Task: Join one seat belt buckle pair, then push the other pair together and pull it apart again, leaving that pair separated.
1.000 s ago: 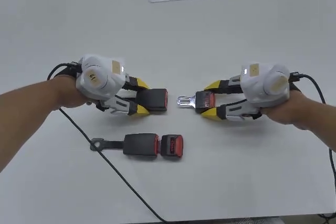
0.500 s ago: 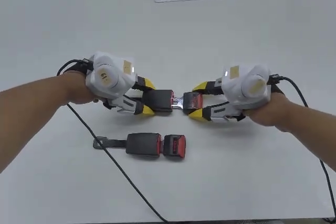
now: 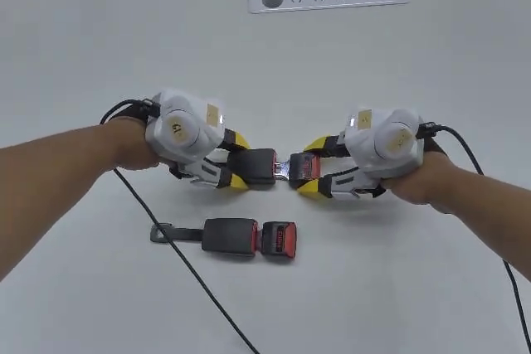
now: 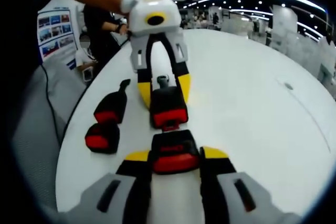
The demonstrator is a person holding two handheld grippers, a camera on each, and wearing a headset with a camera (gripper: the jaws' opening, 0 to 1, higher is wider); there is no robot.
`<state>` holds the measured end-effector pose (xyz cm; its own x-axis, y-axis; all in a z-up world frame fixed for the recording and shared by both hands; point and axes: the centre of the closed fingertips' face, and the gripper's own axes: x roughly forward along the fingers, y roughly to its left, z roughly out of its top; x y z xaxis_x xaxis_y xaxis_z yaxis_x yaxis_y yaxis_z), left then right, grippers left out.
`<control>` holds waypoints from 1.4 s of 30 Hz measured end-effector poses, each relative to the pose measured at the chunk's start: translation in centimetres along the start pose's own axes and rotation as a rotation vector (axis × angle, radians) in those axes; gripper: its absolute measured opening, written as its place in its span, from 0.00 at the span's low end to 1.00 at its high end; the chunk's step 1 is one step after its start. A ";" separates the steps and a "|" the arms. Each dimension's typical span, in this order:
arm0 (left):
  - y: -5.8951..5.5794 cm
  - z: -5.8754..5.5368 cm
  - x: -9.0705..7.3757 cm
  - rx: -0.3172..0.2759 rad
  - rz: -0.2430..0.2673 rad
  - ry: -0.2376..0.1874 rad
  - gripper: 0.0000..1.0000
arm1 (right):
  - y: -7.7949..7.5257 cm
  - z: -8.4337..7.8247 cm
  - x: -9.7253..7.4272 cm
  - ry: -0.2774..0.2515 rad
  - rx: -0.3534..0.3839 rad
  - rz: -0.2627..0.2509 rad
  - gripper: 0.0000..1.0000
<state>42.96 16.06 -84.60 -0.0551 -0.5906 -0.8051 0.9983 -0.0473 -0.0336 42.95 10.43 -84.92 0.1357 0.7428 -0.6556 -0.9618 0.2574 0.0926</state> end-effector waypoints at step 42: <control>0.3 -0.6 0.3 0.030 -0.019 0.027 0.34 | 0.1 0.1 0.7 0.052 -0.012 -0.004 0.35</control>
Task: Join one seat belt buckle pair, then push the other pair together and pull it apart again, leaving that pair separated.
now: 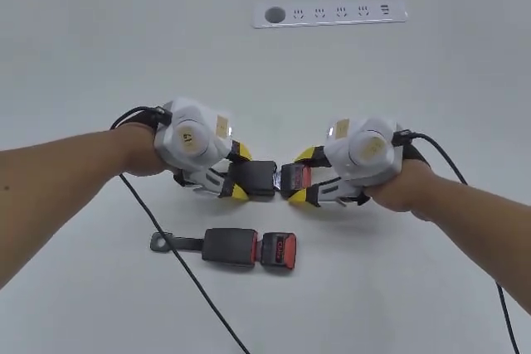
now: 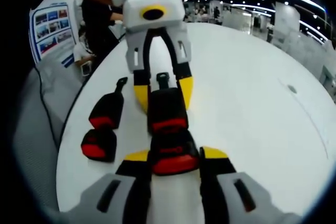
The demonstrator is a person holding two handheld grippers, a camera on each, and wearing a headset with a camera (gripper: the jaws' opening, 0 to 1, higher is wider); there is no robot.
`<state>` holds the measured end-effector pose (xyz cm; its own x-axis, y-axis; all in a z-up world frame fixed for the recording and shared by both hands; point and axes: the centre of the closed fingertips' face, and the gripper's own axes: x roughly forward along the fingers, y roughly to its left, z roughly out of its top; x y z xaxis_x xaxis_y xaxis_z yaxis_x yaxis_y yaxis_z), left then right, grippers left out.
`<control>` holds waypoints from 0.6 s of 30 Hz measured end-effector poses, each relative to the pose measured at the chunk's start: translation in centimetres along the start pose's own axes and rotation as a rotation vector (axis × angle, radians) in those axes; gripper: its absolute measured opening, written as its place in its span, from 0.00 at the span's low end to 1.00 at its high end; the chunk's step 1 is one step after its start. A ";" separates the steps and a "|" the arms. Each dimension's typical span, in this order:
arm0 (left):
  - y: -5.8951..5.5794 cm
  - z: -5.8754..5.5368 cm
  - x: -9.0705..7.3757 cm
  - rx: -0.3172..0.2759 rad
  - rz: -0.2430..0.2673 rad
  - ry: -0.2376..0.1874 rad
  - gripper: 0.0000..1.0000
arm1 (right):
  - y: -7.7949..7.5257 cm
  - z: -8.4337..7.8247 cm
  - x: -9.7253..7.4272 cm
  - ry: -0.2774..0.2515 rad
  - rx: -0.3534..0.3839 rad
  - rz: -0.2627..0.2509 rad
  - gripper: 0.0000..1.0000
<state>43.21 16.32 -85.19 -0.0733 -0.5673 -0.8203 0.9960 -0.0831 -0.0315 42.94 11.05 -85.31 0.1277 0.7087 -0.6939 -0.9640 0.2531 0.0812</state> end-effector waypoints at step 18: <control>-0.3 0.5 -0.2 -0.018 0.003 -0.023 0.34 | 0.0 -0.3 -0.4 -0.037 0.008 -0.006 0.35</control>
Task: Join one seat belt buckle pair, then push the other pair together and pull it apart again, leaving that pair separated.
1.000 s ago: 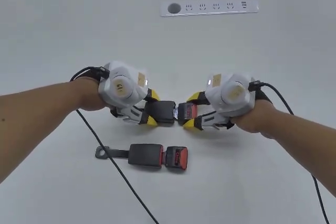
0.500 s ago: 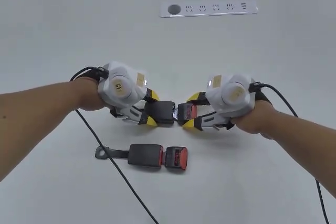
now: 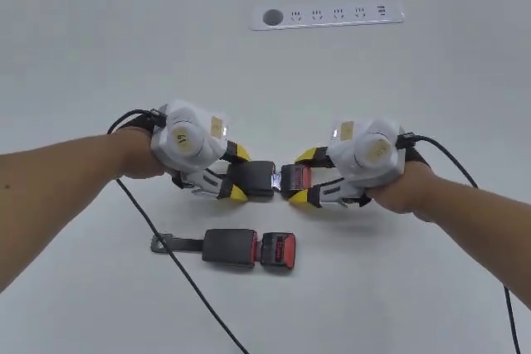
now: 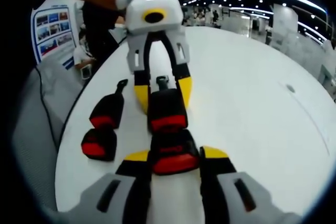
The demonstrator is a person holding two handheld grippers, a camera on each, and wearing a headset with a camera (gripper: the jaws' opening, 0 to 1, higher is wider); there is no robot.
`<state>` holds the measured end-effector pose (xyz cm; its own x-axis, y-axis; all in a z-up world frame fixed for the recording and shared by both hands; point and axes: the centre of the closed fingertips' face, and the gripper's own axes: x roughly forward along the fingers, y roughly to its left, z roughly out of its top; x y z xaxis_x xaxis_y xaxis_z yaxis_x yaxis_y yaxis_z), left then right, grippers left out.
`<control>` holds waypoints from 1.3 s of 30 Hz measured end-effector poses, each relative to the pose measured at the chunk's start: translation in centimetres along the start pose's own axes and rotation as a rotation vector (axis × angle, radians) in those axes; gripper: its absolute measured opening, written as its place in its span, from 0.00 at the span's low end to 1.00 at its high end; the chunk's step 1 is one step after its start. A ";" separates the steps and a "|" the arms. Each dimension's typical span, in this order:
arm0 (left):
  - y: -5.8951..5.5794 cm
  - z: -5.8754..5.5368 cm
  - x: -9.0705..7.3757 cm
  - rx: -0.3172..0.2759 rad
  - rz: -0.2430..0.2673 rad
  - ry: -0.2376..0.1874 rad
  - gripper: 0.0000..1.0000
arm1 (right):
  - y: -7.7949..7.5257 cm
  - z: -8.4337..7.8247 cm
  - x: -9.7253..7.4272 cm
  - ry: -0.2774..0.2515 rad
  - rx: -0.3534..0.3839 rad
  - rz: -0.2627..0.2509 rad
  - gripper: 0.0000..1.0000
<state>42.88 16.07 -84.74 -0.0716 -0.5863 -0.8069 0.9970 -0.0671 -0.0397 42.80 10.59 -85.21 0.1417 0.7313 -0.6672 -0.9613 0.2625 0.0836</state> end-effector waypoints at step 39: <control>0.1 0.1 -0.1 -0.071 0.035 -0.043 0.35 | -1.8 -5.8 -8.1 -0.025 0.052 -0.050 0.36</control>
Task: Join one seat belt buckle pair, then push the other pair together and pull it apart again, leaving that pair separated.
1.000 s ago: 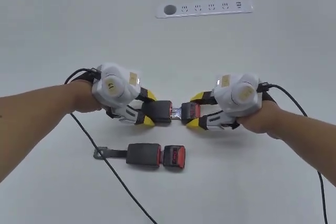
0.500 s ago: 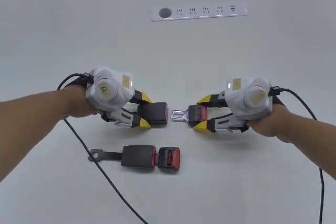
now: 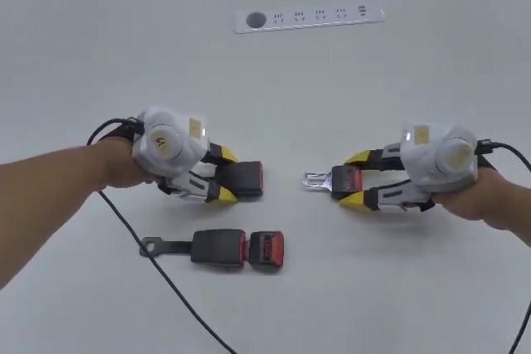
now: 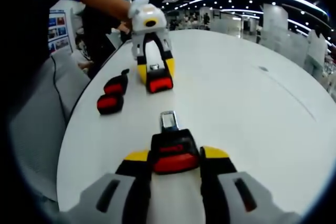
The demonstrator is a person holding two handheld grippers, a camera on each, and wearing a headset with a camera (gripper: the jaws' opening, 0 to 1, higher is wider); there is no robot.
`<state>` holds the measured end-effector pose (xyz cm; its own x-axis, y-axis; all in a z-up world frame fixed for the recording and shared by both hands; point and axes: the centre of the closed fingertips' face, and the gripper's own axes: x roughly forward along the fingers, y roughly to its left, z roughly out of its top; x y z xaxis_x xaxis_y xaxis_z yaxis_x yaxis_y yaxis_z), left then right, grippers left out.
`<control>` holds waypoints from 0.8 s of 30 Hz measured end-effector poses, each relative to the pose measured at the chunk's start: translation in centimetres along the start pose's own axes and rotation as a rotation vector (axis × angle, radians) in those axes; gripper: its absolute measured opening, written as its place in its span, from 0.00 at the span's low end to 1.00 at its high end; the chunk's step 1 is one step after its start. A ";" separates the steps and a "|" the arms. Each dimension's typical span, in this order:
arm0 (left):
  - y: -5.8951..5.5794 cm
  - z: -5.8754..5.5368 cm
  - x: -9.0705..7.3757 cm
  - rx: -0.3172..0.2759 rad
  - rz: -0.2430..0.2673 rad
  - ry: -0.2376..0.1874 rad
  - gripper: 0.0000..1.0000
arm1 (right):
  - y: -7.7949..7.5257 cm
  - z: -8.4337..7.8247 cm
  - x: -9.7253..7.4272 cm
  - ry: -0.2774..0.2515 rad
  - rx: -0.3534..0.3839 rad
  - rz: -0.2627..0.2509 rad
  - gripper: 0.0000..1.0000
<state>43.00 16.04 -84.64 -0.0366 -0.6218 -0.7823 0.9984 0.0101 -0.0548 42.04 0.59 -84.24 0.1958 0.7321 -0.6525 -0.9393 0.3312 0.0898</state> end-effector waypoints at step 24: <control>-0.1 0.0 -0.1 -0.013 0.016 0.009 0.35 | 0.2 -2.3 -2.9 0.020 0.017 -0.054 0.37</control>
<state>42.93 16.08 -84.55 -0.0208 -0.6143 -0.7888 0.9983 0.0301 -0.0498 40.66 -2.86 -84.02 0.2407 0.7010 -0.6713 -0.9223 0.3806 0.0668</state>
